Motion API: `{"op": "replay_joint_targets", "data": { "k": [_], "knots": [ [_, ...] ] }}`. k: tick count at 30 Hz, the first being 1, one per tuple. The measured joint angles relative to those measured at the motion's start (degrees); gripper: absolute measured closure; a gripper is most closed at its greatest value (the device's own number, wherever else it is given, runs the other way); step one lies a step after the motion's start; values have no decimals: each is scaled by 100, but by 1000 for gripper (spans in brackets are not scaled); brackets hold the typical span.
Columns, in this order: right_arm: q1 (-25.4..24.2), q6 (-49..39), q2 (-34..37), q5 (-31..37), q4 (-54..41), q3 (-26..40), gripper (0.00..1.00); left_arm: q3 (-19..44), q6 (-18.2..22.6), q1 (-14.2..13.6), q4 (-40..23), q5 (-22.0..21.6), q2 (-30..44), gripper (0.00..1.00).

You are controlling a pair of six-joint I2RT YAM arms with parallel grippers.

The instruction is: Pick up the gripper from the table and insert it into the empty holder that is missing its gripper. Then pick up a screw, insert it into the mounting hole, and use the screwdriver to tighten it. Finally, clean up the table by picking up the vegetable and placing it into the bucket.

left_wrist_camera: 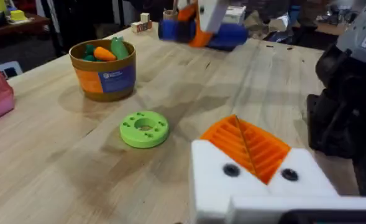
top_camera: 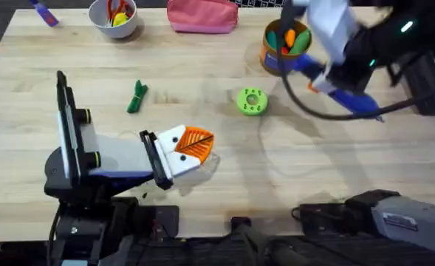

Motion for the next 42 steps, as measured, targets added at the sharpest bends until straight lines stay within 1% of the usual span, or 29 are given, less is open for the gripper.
{"op": "replay_joint_targets", "data": {
  "k": [5, 7, 9, 14, 18, 23, 24, 29, 30, 31, 33, 34, 35, 36, 37, 38, 39, 40, 41, 42],
  "knots": [
    [-329, -1007, 24, 144, 1086, -1228, 978, 0, 0, 0, 0, -2, -1, 993],
    [-440, -1338, 50, 176, 1491, -1581, 978, 0, 0, 0, 0, -2, 0, 993],
    [-567, -1547, 173, 196, 1726, -1756, 978, 0, 0, 0, 0, -2, 0, 993],
    [-816, -1806, 723, 228, 2094, -1831, 978, 0, 0, 0, -2, -1, 0, 993],
    [-841, -1890, 1152, 234, 2148, -1833, 978, 0, 0, 0, -1, -1, 0, 993],
    [-841, -1912, 1375, 234, 2206, -1844, 978, 0, 0, 0, 0, -2, 0, 993],
    [-841, -1905, 1374, 235, 2217, -1844, 961, 0, 0, 0, 0, -2, -1, 993],
    [-841, -1928, 1308, 301, 2323, -1827, 256, 0, 0, 0, 0, -2, 0, 993],
    [-841, -1931, 1272, 319, 2326, -1827, 97, 0, 4, 0, 0, -2, 0, 987],
    [-841, -1923, 1234, 318, 2338, -1827, 39, 0, 23, 0, 1, -3, 0, 890],
    [-841, -1811, 1169, 301, 2334, -1829, 15, 0, 33, 0, 0, -6, -2, 577],
    [-841, -1692, 1126, 291, 2356, -1830, 15, 0, 34, 0, 1, -5, 0, 442],
    [-841, -1555, 1063, 277, 2385, -1831, 14, 0, 33, 0, 2, -7, 0, 259],
    [-841, -1388, 953, 273, 2417, -1831, 14, 0, 33, 0, 2, -7, -2, 100],
    [-841, -1253, 827, 269, 2432, -1831, 14, 0, 22, 0, 0, -5, 0, 42],
    [-841, -1123, 665, 259, 2432, -1831, 14, 0, 20, 0, 1, -6, 0, 21],
    [-841, -985, 468, 251, 2439, -1831, 14, 0, -2, 0, 0, -6, 0, 91],
    [-841, -859, 264, 249, 2443, -1831, 14, 0, 9, 0, 2, -8, -2, 239],
    [-841, -720, 33, 242, 2449, -1831, 14, 0, 57, 0, 5, -16, 0, 203],
    [-841, -599, -183, 210, 2456, -1831, 14, 0, 34, 0, 3, -14, 0, 68]
  ]
}}
